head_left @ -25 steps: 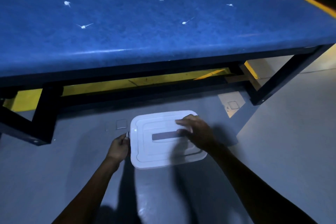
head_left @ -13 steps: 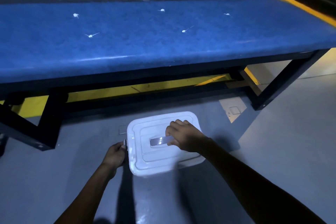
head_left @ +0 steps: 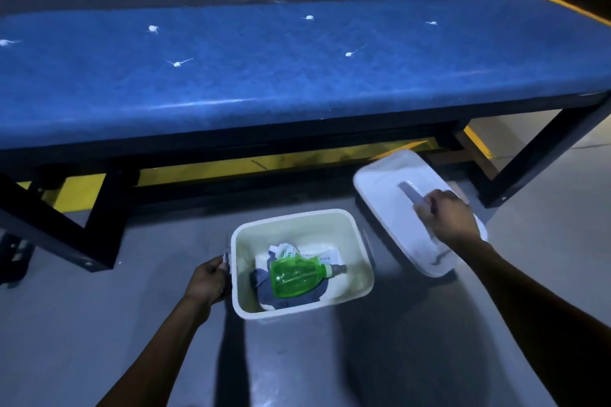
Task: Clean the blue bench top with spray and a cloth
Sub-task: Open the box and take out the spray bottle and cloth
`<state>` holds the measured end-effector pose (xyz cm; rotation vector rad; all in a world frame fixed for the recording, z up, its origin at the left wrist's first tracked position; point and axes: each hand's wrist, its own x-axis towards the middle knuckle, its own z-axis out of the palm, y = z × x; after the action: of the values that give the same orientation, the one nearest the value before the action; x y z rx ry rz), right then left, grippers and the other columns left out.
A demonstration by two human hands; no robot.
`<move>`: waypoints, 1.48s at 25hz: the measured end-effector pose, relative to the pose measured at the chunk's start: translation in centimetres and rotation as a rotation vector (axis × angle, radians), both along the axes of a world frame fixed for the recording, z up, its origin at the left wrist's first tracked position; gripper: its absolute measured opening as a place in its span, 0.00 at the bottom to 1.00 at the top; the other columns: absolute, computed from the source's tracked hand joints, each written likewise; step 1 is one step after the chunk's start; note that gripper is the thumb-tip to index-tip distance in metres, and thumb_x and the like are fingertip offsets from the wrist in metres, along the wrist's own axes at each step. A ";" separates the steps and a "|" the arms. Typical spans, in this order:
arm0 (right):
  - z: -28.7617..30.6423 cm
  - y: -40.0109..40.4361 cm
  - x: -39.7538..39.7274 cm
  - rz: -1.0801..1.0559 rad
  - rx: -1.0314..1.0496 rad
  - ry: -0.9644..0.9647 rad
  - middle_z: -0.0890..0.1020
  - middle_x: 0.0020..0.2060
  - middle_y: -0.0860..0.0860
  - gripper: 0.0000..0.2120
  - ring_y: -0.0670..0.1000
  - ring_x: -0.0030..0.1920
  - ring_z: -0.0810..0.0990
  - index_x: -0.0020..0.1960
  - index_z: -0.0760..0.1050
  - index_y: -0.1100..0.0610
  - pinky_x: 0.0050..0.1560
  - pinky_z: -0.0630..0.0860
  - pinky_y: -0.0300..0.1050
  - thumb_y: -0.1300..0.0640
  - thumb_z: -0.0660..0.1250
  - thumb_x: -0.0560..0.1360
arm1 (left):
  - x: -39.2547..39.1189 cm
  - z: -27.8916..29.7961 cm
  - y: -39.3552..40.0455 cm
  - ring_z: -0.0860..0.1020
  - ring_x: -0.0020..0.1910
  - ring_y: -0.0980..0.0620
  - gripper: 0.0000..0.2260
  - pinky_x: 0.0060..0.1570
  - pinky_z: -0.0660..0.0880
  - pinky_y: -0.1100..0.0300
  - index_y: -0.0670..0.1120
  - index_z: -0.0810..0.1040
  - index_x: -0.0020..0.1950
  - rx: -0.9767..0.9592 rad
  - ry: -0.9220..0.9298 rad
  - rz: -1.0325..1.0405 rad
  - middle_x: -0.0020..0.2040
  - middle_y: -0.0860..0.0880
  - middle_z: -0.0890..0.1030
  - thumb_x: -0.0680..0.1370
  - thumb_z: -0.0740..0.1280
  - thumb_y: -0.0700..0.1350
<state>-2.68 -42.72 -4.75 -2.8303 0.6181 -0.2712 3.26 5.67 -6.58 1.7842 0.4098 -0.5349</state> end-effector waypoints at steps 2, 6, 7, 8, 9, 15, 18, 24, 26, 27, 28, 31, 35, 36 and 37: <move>-3.6 -1.1 -0.6 -0.138 0.010 0.078 0.77 0.31 0.50 0.20 0.54 0.33 0.78 0.34 0.70 0.52 0.37 0.77 0.47 0.39 0.59 0.77 | 0.4 -0.3 0.0 0.73 0.28 0.52 0.13 0.38 0.79 0.58 0.41 0.83 0.51 0.009 -0.002 0.015 0.33 0.45 0.79 0.84 0.60 0.43; -9.0 0.4 -2.3 -0.267 0.032 0.200 0.81 0.37 0.55 0.16 0.60 0.38 0.80 0.41 0.75 0.56 0.40 0.78 0.48 0.43 0.64 0.76 | 1.1 -1.0 0.0 0.74 0.25 0.54 0.13 0.45 0.79 0.51 0.42 0.84 0.50 0.003 -0.017 0.040 0.33 0.47 0.81 0.84 0.60 0.43; -10.0 0.9 -2.8 -0.294 0.049 0.196 0.81 0.38 0.57 0.17 0.60 0.40 0.81 0.42 0.76 0.58 0.40 0.76 0.48 0.43 0.65 0.76 | 1.2 -1.1 0.0 0.75 0.27 0.53 0.13 0.46 0.78 0.50 0.43 0.84 0.50 -0.002 -0.035 0.051 0.34 0.46 0.81 0.84 0.60 0.43; -11.2 1.2 -3.2 -0.313 0.074 0.214 0.82 0.38 0.58 0.19 0.61 0.40 0.82 0.42 0.77 0.59 0.41 0.76 0.48 0.43 0.63 0.77 | 1.4 -1.2 -0.2 0.75 0.30 0.50 0.12 0.46 0.78 0.50 0.44 0.84 0.50 -0.005 -0.057 0.068 0.35 0.44 0.81 0.84 0.60 0.43; -11.8 1.7 -3.6 -0.318 0.104 0.241 0.83 0.36 0.57 0.22 0.60 0.40 0.83 0.41 0.77 0.58 0.40 0.75 0.47 0.40 0.61 0.78 | 1.6 -1.4 -0.3 0.75 0.33 0.48 0.13 0.46 0.77 0.50 0.45 0.84 0.50 -0.003 -0.078 0.086 0.37 0.43 0.82 0.84 0.60 0.43; -8.6 4.0 -2.0 -0.211 0.271 0.050 0.86 0.47 0.53 0.22 0.58 0.49 0.84 0.52 0.80 0.55 0.51 0.78 0.51 0.38 0.59 0.79 | 2.3 -3.2 0.3 0.80 0.39 0.44 0.14 0.51 0.80 0.41 0.47 0.84 0.48 0.047 -0.085 0.080 0.45 0.38 0.86 0.83 0.59 0.42; -1.6 9.4 1.9 0.223 0.390 -0.234 0.83 0.51 0.47 0.11 0.49 0.49 0.82 0.59 0.78 0.51 0.51 0.80 0.51 0.49 0.66 0.79 | 2.7 -3.1 0.2 0.78 0.38 0.43 0.12 0.44 0.79 0.45 0.44 0.83 0.54 0.024 -0.070 0.087 0.40 0.38 0.83 0.83 0.59 0.40; -2.1 21.3 4.2 0.668 -0.059 0.664 0.79 0.60 0.54 0.37 0.58 0.60 0.78 0.70 0.68 0.53 0.57 0.74 0.50 0.43 0.76 0.66 | 3.2 1.3 -0.7 0.75 0.63 0.44 0.16 0.66 0.72 0.47 0.50 0.76 0.66 0.366 -0.604 -0.039 0.64 0.45 0.77 0.80 0.60 0.39; -3.8 22.5 3.5 0.658 -0.108 0.715 0.80 0.59 0.56 0.36 0.60 0.58 0.79 0.67 0.67 0.55 0.54 0.73 0.51 0.43 0.76 0.66 | 3.0 3.3 -1.4 0.74 0.64 0.47 0.15 0.66 0.71 0.51 0.52 0.76 0.66 0.401 -0.737 -0.268 0.64 0.49 0.78 0.80 0.62 0.42; -4.0 22.9 3.3 0.654 -0.110 0.701 0.80 0.59 0.56 0.34 0.61 0.57 0.80 0.66 0.67 0.56 0.53 0.73 0.51 0.44 0.75 0.67 | 3.0 3.8 -1.7 0.74 0.65 0.47 0.15 0.67 0.70 0.52 0.53 0.75 0.67 0.424 -0.740 -0.415 0.65 0.49 0.78 0.80 0.63 0.45; -3.7 23.1 3.1 0.659 -0.116 0.683 0.80 0.59 0.55 0.32 0.61 0.57 0.80 0.66 0.67 0.56 0.53 0.73 0.51 0.45 0.74 0.69 | 2.9 4.2 -2.0 0.72 0.68 0.47 0.18 0.68 0.68 0.54 0.53 0.73 0.70 0.478 -0.705 -0.578 0.68 0.49 0.77 0.80 0.63 0.50; -0.4 23.0 3.4 0.668 -0.163 0.625 0.81 0.59 0.54 0.26 0.60 0.56 0.80 0.65 0.69 0.51 0.52 0.74 0.50 0.47 0.74 0.70 | 2.6 5.0 -2.8 0.63 0.77 0.47 0.35 0.73 0.61 0.56 0.51 0.61 0.79 0.629 -0.569 -1.000 0.78 0.48 0.66 0.76 0.65 0.64; 9.1 24.3 4.0 0.804 -0.264 0.493 0.83 0.58 0.53 0.26 0.60 0.57 0.81 0.66 0.72 0.48 0.53 0.75 0.52 0.41 0.72 0.71 | 2.8 7.4 -3.4 0.65 0.76 0.47 0.47 0.73 0.64 0.55 0.54 0.58 0.80 0.628 -0.545 -1.137 0.78 0.49 0.67 0.67 0.70 0.72; 11.4 24.7 4.0 0.822 -0.279 0.444 0.82 0.58 0.52 0.27 0.59 0.58 0.81 0.67 0.72 0.47 0.54 0.76 0.51 0.40 0.71 0.71 | 3.2 8.3 -2.9 0.69 0.72 0.49 0.46 0.70 0.67 0.55 0.56 0.62 0.77 0.591 -0.567 -1.103 0.74 0.50 0.72 0.64 0.70 0.74; 13.3 24.9 4.0 0.818 -0.245 0.382 0.82 0.61 0.50 0.29 0.57 0.60 0.81 0.68 0.71 0.45 0.55 0.76 0.50 0.38 0.72 0.71 | 3.6 9.3 -2.0 0.73 0.68 0.51 0.43 0.67 0.70 0.55 0.58 0.66 0.73 0.556 -0.607 -1.057 0.69 0.53 0.76 0.63 0.71 0.74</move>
<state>1.32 -17.87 8.60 -3.0936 -0.5771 0.3666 6.89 3.63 2.73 2.5164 -0.9536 -0.5690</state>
